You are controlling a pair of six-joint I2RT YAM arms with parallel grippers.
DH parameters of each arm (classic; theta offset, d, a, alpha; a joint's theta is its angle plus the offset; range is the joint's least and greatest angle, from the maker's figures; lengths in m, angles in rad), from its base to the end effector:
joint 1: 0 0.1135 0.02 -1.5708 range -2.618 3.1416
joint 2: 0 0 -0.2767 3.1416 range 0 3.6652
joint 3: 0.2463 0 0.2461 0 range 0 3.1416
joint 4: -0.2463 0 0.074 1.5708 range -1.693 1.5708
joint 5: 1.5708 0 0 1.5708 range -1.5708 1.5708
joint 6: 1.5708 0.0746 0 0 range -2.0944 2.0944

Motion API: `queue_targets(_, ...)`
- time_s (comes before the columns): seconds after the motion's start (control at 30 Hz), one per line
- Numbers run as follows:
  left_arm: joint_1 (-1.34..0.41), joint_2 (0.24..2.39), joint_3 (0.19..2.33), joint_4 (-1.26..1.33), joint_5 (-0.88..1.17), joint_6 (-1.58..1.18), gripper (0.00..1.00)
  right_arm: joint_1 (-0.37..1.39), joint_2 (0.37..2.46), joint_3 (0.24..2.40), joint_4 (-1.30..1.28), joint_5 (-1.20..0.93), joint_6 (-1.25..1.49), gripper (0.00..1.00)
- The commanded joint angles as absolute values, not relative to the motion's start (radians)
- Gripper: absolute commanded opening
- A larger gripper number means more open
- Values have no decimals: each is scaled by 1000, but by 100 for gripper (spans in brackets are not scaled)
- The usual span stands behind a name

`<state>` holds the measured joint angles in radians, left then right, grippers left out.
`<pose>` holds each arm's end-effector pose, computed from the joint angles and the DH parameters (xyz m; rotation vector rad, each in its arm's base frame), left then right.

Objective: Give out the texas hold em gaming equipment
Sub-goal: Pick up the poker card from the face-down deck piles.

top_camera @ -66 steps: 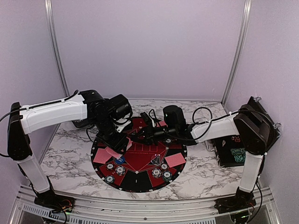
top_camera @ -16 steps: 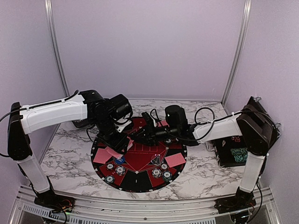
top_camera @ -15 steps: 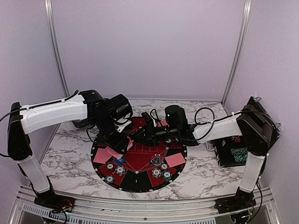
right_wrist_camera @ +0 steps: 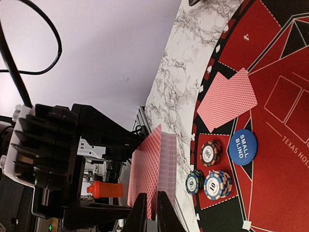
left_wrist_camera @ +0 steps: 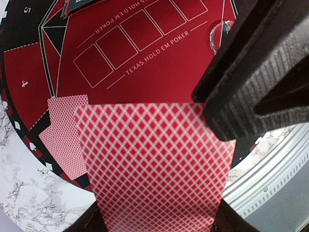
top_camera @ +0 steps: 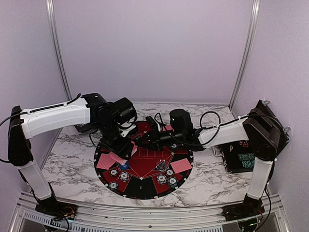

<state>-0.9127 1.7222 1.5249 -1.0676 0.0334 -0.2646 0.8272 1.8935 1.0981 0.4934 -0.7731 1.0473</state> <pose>0.2135 -0.2802 0.2574 0.9278 2.7388 -0.2877 0.2590 0.3586 0.2096 -0.4191 2.2908 1.8607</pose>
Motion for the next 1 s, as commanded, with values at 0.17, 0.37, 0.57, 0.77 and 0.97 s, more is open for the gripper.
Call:
queue_targets(0.17, -914, 1714, 1525, -1088, 35, -261, 53, 830, 1918, 1143, 506, -776, 1051, 0)
queue_targets(0.37, -915, 1714, 1520, -1087, 35, -260, 53, 809, 1903, 1138, 505, -769, 1051, 0)
queue_targets(0.57, -915, 1718, 1519, -1088, 36, -262, 53, 782, 1890, 1135, 497, -769, 1048, 0)
queue_targets(0.77, -915, 1718, 1515, -1088, 38, -263, 53, 765, 1884, 1138, 495, -772, 1046, 0)
queue_targets(0.97, -915, 1722, 1514, -1088, 38, -263, 53, 751, 1881, 1135, 489, -774, 1040, 0)
